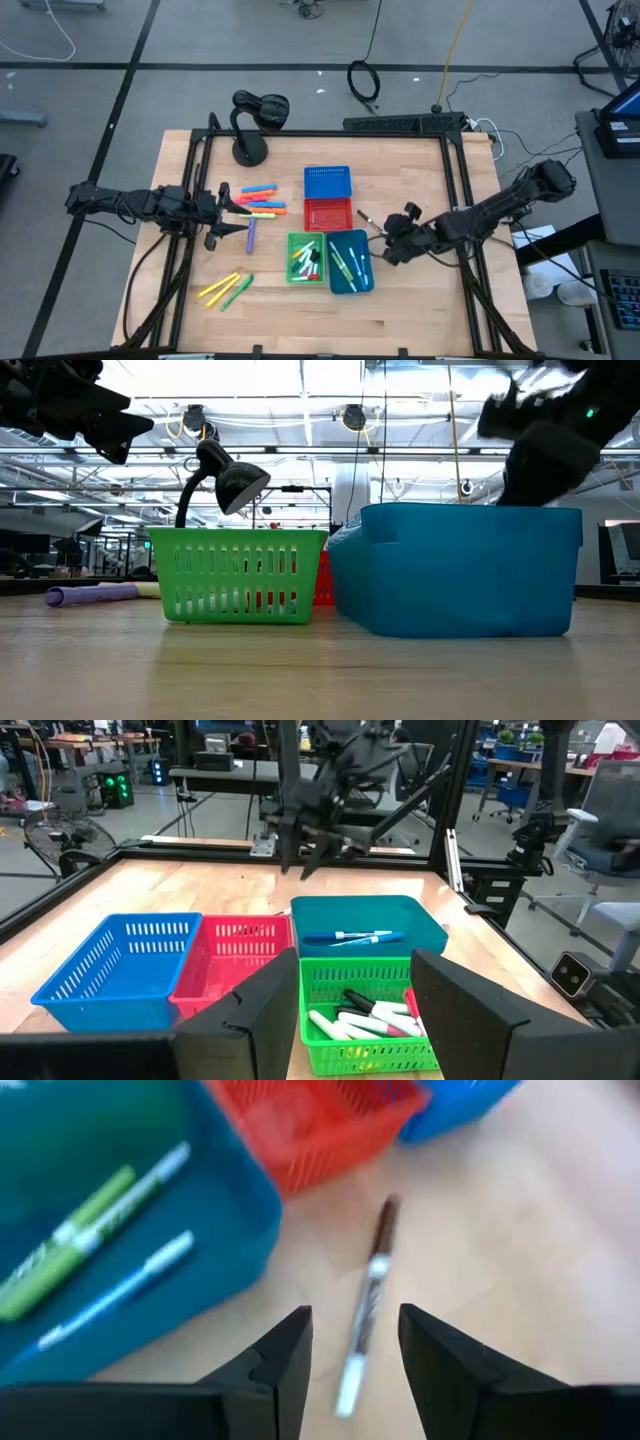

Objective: Pick & Place Markers
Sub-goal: Put the brown marker pen into the dark blue bin

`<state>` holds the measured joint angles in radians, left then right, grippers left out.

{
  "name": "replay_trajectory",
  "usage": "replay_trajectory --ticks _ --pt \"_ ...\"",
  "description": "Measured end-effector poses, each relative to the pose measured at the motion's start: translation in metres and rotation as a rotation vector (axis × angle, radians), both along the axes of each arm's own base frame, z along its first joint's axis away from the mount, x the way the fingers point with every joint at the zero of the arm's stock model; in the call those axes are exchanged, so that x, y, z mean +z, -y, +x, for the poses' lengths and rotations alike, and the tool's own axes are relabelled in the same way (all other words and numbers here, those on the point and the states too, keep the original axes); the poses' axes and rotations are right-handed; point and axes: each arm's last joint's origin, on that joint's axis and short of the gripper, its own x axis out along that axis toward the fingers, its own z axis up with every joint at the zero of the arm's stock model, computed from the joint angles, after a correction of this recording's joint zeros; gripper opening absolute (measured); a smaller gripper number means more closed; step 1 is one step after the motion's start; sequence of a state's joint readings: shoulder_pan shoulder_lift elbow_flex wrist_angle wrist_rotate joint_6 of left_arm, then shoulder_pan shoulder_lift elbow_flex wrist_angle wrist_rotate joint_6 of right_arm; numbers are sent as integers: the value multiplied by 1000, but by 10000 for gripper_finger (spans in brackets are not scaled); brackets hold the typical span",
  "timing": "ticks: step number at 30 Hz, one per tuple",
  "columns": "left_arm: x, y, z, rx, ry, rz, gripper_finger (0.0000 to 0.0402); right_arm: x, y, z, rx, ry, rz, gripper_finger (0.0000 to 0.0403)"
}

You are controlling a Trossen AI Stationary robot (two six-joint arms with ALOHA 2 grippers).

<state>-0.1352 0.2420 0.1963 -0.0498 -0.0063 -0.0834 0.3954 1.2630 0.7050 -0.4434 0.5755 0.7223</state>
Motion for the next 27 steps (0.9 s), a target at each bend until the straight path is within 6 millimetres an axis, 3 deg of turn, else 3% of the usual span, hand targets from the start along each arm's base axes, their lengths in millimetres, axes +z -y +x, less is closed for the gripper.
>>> replay_trajectory --ticks 11,16,27 --pt "0 0 0 0 0 0 198 -17 40 8 -25 -64 126 141" --pt "0 0 0 0 0 0 198 -25 45 18 10 -72 176 141" --pt "0 0 0 0 1 0 198 -69 48 29 5 -261 126 138"
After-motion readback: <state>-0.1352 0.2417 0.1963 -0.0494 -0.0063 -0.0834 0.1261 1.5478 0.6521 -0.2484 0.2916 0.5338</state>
